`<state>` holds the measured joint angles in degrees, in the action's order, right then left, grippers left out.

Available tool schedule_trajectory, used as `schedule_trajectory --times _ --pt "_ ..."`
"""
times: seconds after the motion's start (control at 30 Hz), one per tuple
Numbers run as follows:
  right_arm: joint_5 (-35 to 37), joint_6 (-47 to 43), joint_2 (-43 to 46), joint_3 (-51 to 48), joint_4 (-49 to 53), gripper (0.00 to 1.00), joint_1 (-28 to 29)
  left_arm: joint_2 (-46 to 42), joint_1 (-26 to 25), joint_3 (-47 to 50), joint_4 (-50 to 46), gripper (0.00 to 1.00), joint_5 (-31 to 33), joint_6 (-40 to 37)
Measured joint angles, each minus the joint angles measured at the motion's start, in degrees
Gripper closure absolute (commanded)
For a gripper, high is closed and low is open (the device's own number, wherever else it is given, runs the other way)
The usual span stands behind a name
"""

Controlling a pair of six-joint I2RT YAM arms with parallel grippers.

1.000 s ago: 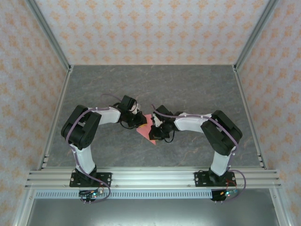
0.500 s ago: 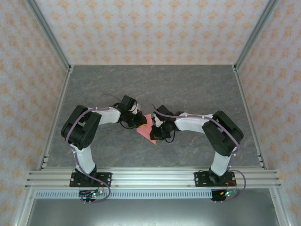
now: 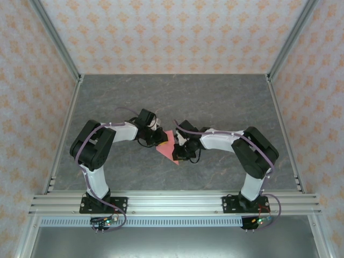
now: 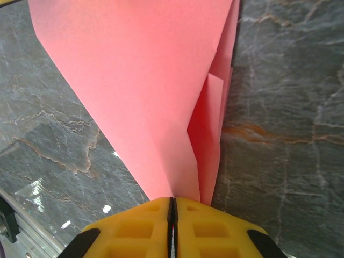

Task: Fold a paper plane with a square sheet of paper (fold left side to right side)
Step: Fourth fold the wing at the center of the table.

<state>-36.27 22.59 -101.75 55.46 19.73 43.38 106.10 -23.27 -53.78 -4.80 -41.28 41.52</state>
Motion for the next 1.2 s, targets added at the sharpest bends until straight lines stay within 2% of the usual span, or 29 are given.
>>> schedule_trajectory --times 0.4,1.2 --pt "0.5 -0.1 0.0 -0.2 0.7 0.90 0.0 0.0 0.0 -0.2 -0.4 0.87 0.2 0.0" --pt "-0.5 -0.1 5.2 -6.8 -0.7 0.91 0.0 0.0 -0.4 -0.2 -1.4 0.87 -0.6 0.0"
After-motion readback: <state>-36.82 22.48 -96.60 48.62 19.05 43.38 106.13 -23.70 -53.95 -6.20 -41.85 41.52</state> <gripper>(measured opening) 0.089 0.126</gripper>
